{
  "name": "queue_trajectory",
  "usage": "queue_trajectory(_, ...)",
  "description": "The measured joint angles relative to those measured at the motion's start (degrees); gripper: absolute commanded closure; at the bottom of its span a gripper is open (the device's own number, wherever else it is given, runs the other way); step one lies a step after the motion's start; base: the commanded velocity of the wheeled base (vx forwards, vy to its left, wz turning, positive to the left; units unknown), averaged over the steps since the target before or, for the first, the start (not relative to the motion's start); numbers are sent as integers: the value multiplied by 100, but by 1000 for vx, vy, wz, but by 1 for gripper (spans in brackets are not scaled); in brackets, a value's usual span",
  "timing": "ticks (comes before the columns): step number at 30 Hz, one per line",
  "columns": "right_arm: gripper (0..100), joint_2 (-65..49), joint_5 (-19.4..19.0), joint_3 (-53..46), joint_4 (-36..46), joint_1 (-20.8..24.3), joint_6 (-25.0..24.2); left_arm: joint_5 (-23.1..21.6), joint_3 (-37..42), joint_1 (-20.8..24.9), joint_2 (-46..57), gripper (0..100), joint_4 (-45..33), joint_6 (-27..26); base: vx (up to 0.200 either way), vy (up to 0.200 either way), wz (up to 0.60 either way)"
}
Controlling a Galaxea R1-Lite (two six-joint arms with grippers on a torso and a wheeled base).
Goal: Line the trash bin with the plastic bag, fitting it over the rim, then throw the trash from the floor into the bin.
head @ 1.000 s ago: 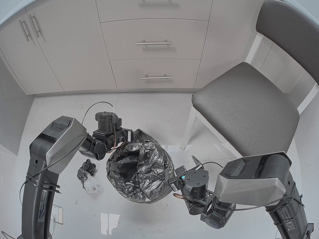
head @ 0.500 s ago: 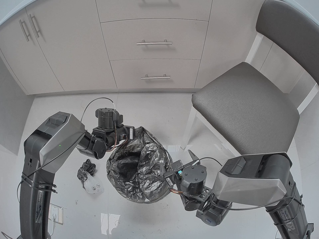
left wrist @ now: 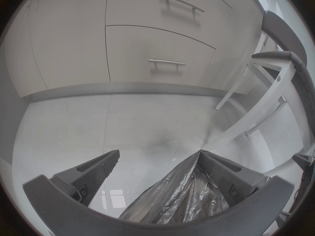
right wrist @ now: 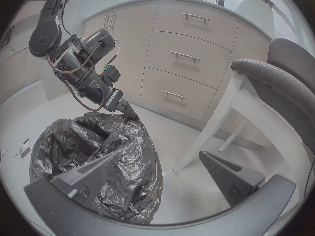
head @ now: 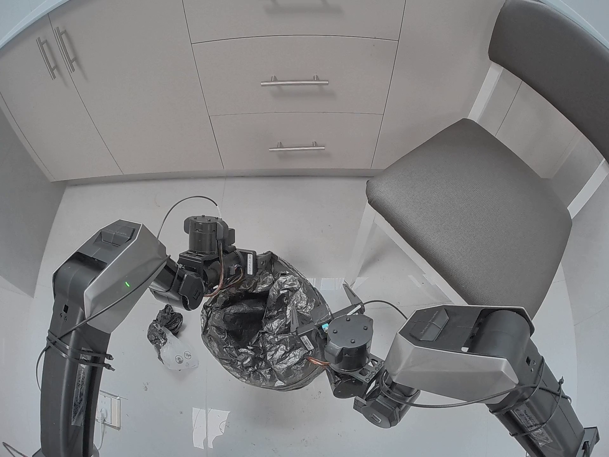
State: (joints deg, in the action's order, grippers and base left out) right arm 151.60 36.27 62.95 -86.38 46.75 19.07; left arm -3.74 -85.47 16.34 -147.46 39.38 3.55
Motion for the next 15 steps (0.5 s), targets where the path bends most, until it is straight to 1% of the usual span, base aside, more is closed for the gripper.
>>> queue_trajectory(15,0,300,-26,-243,-165,-124,-27,-6,33,15,-285,0,17,-10,0,0,0)
